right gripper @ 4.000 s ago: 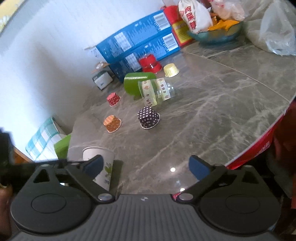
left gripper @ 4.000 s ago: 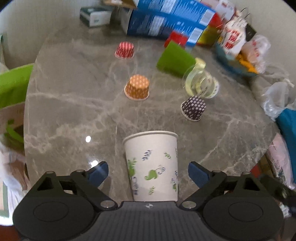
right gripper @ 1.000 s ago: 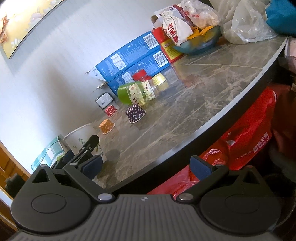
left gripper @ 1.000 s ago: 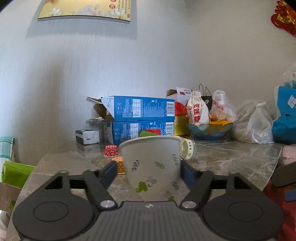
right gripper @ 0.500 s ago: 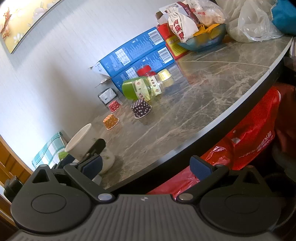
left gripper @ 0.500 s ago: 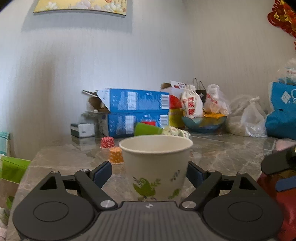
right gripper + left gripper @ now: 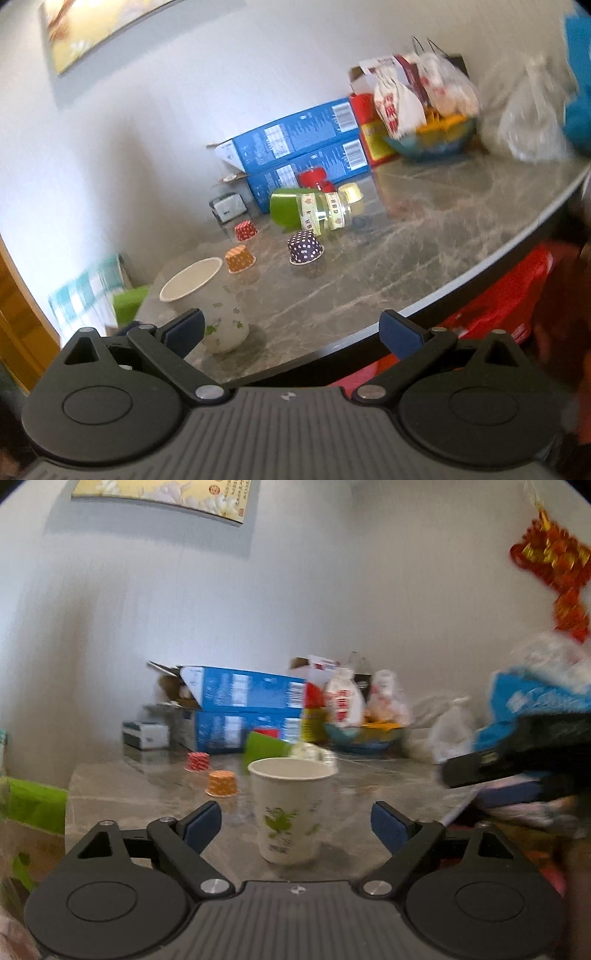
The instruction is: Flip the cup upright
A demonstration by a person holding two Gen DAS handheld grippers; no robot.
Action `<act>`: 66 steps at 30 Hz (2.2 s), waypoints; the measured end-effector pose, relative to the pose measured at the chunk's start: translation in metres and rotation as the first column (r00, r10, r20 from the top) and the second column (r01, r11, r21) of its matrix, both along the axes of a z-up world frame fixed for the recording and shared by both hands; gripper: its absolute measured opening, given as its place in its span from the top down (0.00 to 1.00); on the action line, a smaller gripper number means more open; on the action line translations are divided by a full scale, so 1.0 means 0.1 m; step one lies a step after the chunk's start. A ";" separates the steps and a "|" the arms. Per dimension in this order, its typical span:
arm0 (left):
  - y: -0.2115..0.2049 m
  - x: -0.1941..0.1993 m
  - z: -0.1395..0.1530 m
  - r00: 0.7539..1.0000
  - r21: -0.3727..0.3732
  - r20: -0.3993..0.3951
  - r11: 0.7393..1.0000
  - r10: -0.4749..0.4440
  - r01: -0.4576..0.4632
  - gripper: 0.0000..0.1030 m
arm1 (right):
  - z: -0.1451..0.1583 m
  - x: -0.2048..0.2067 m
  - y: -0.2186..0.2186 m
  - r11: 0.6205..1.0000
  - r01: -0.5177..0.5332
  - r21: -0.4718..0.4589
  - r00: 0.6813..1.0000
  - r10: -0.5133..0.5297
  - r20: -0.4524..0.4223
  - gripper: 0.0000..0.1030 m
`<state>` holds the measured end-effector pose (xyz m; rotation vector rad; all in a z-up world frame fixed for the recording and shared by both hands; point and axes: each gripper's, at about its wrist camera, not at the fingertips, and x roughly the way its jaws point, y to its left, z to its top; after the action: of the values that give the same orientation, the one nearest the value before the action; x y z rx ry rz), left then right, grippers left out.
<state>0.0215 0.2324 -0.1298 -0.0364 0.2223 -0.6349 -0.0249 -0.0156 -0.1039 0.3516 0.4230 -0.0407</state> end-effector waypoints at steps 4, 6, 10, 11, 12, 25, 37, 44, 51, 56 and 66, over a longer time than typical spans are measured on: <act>0.18 -0.06 0.41 0.985 0.071 -0.132 0.993 0.106 -0.097 0.00 | 0.19 -0.11 0.14 0.999 -0.016 -0.044 1.000 0.016 0.011 0.01; 0.25 -0.02 0.57 0.968 0.101 -0.203 0.987 0.145 -0.127 0.00 | 0.28 -0.13 0.17 0.999 -0.030 -0.034 1.000 0.030 -0.007 0.01; 0.29 0.10 0.84 0.936 0.149 -0.322 0.984 0.139 -0.094 0.00 | 0.43 -0.12 0.30 0.996 -0.022 -0.089 0.998 0.017 -0.060 0.01; 0.29 0.07 0.88 0.936 0.157 -0.324 0.983 0.138 -0.091 0.00 | 0.48 -0.13 0.34 0.993 -0.026 -0.116 0.997 0.018 -0.069 0.01; 0.30 0.04 0.93 0.940 0.158 -0.313 0.984 0.133 -0.086 0.00 | 0.52 -0.15 0.37 0.991 -0.037 -0.125 0.997 0.028 -0.072 0.01; 0.34 -0.32 0.97 0.964 0.143 -0.250 0.988 0.092 -0.057 0.00 | 0.58 -0.45 0.58 0.990 -0.072 -0.124 0.996 0.066 -0.053 0.01; 0.36 -0.37 1.02 0.966 0.158 -0.230 0.984 0.117 -0.081 0.00 | 0.64 -0.54 0.52 0.986 -0.058 -0.157 0.998 0.052 -0.043 0.01; 0.36 -0.35 0.96 0.960 0.174 -0.246 0.980 0.135 -0.093 0.00 | 0.59 -0.57 0.51 0.986 -0.062 -0.155 0.997 0.056 -0.045 0.01; 0.38 -0.35 0.95 0.958 0.172 -0.249 0.980 0.143 -0.102 0.00 | 0.59 -0.63 0.47 0.988 -0.055 -0.142 0.998 0.051 -0.029 0.01; 0.37 -0.38 0.96 0.958 0.167 -0.248 0.980 0.144 -0.104 0.00 | 0.61 -0.65 0.46 0.988 -0.051 -0.148 0.999 0.048 -0.024 0.01; 0.37 -0.43 0.99 0.961 0.166 -0.237 0.981 0.142 -0.104 0.00 | 0.63 -0.68 0.50 0.985 -0.058 -0.164 0.998 0.054 -0.024 0.01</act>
<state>-0.0212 0.2691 -0.0312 0.0177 0.5061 -0.4866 -0.0926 0.0347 -0.0413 0.1761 0.4451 -0.0241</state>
